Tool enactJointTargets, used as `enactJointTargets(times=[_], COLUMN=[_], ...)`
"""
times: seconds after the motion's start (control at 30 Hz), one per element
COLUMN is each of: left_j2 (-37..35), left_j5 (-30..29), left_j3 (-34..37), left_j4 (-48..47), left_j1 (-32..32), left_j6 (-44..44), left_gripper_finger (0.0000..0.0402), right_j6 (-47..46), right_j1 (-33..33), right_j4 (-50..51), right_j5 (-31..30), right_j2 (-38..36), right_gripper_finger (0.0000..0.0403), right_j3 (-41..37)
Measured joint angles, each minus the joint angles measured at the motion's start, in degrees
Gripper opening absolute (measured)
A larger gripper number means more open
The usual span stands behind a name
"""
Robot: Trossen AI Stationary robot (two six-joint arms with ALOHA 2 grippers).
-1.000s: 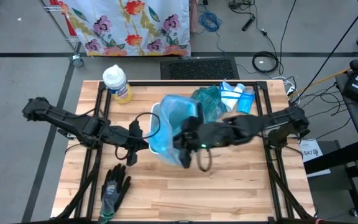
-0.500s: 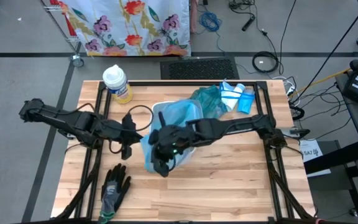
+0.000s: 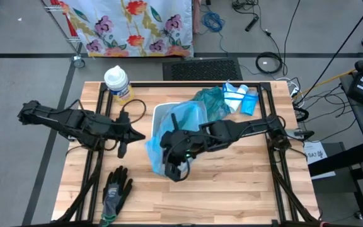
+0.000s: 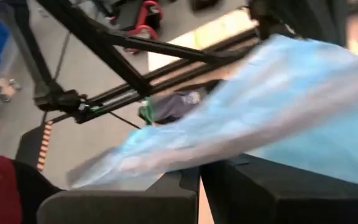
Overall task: Place trash/remove bag and relplace
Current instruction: Insert the light blue trash bag into the white trash bin
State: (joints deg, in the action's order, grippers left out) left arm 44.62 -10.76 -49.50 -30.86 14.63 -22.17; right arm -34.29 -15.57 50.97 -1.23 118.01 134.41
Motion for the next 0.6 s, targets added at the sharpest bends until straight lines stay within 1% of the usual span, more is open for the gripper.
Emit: enactJointTargets(times=[0.1, 0.23, 0.37, 0.5, 0.6], left_j2=[-0.68, -0.72, -0.58, -0.19, 0.61], left_j5=[0.0, 0.0, -0.02, -0.13, -1.46], left_j3=[-1.71, -3.89, -5.76, -6.73, -7.96], left_j4=[0.7, 0.52, 0.36, 0.28, -0.54], left_j1=[0.0, 0.0, 0.0, 0.0, 0.02], left_j6=[-0.11, -1.46, -2.82, -3.16, -5.21], left_gripper_finger=[0.0, 0.0, 0.0, 0.0, 0.0], right_j6=[-1.73, -4.13, -6.6, -8.57, -12.6], right_j1=[-0.06, -0.82, -3.24, -6.46, -9.36], right_j4=[4.77, 12.33, 20.1, 23.04, 27.6], right_j5=[-1.03, -4.09, -11.37, -17.42, -23.16], right_j2=[-1.25, -2.58, -4.45, -7.03, -8.66], right_gripper_finger=[0.0, 0.0, 0.0, 0.0, 0.0], right_j3=[0.0, 0.0, -0.07, -0.07, -0.07])
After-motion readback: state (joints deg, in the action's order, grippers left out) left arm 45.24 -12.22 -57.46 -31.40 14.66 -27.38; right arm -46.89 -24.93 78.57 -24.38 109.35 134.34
